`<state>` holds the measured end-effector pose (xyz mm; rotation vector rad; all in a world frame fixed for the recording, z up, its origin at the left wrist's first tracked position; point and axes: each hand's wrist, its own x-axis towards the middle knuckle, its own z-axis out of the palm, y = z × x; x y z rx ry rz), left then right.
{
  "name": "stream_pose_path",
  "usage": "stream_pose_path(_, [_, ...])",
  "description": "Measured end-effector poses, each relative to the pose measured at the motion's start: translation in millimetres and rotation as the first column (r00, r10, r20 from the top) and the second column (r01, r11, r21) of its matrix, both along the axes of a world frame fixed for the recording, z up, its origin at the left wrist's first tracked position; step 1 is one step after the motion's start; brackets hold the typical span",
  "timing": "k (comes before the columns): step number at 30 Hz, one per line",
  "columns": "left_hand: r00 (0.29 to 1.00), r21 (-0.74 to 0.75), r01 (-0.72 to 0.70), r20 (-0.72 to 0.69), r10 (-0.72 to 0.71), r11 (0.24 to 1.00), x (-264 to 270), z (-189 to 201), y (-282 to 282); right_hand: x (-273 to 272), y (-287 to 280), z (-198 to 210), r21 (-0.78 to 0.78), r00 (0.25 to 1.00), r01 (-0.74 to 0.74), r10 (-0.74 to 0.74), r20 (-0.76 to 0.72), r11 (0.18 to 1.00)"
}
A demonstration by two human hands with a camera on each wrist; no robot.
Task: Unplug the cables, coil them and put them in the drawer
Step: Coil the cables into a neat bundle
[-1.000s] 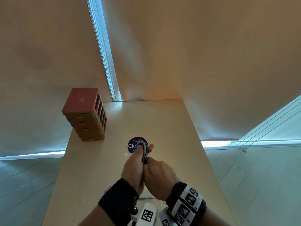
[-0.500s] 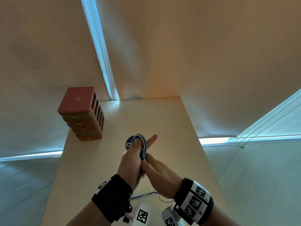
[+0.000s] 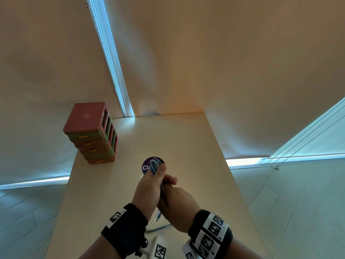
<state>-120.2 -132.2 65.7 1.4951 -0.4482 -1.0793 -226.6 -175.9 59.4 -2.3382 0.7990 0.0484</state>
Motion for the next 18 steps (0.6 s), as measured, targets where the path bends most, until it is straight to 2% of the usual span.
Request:
stream_pose_path(3, [0.96,-0.028,-0.088,-0.269,0.078,0.996,6,4,-9,5,-2,0,0.122,0.997,0.042,-0.05,0.066,0.992])
stream_pose_path(5, [0.928,-0.04,-0.112,-0.362,0.09,0.993,11,3,-12,8,-7,0,0.182,0.991,0.083,-0.101,0.092,0.98])
stream_pose_path(12, [0.946,-0.11,-0.072,-0.323,0.033,0.991,18,-5,-5,4,-5,0,0.157,0.989,0.058,-0.077,0.123,0.986])
stream_pose_path(18, [0.943,-0.176,-0.215,-0.293,0.158,0.961,43,10,-6,-16,4,-11,0.086,0.996,0.009,-0.016,0.086,0.996])
